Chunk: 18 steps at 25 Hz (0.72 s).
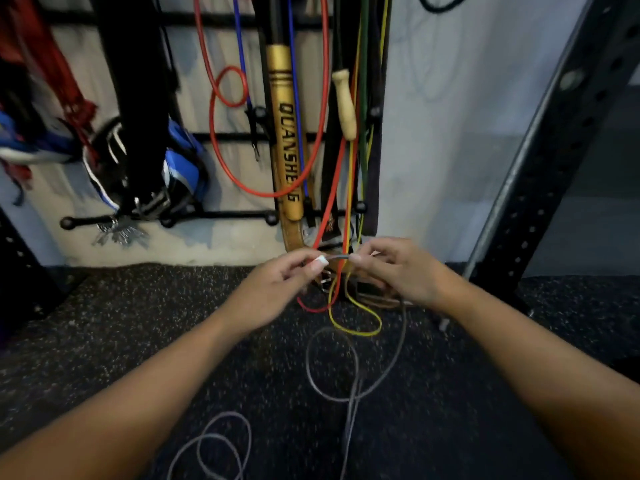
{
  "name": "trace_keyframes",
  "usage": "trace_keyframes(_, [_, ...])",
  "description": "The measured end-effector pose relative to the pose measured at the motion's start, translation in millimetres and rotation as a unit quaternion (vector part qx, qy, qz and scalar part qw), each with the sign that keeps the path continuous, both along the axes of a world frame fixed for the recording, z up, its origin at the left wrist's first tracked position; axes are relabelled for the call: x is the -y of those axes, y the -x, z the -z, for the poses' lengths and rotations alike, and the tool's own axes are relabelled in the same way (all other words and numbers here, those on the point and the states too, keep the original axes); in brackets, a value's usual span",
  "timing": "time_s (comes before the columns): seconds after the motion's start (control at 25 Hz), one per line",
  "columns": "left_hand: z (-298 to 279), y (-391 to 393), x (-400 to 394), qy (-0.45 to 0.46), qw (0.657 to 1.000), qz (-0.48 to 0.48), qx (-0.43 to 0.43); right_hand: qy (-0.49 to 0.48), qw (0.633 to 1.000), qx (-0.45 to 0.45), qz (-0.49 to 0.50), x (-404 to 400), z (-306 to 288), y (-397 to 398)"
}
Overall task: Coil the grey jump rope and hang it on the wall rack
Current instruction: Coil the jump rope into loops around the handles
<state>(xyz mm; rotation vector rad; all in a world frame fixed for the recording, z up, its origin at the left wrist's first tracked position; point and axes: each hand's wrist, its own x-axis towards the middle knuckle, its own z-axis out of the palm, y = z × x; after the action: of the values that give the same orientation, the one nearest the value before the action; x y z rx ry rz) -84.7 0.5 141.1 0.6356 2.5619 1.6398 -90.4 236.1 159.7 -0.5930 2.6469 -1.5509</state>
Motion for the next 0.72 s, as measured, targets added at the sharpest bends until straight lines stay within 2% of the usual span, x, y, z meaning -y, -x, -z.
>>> trace_keyframes(0.08, [-23.8,1.9,-6.3,-0.108,0.994,0.006,0.032,0.071,0.997,-0.016,0.010,14.2,-21.6,-2.7])
trace_keyframes(0.16, [-40.1,-3.5,-16.0,-0.160,0.986,-0.008,0.041,0.122,0.992,-0.029,0.022,32.2,-33.5,-12.7])
trace_keyframes(0.24, [-53.8,-8.4,-16.2,-0.225,0.973,-0.048,0.025,0.133,0.990,-0.014,0.032,40.9,-36.6,-23.5])
trace_keyframes(0.36, [-80.4,-4.9,-5.8,-0.398,0.913,-0.084,0.007,0.081,0.996,0.021,0.025,41.5,-31.9,-41.3])
trace_keyframes(0.48, [-97.5,-0.9,-6.8,-0.515,0.851,-0.106,0.010,0.034,0.999,0.011,0.013,47.8,-32.0,-54.5])
trace_keyframes(0.56, [-102.1,-2.4,-12.7,-0.566,0.817,-0.108,0.024,0.023,1.000,0.011,-0.003,57.8,-34.6,-60.7])
trace_keyframes(0.64, [-102.3,-2.7,-13.8,-0.605,0.788,-0.113,0.031,0.060,0.997,0.030,-0.026,65.4,-36.2,-59.7])
trace_keyframes(0.68, [-101.8,-2.4,-10.8,-0.598,0.791,-0.130,0.027,0.082,0.996,0.038,-0.024,66.2,-37.8,-55.8])
trace_keyframes(0.72, [-101.8,-2.7,-5.1,-0.553,0.817,-0.161,0.008,0.094,0.994,0.043,-0.017,64.5,-41.8,-51.9])
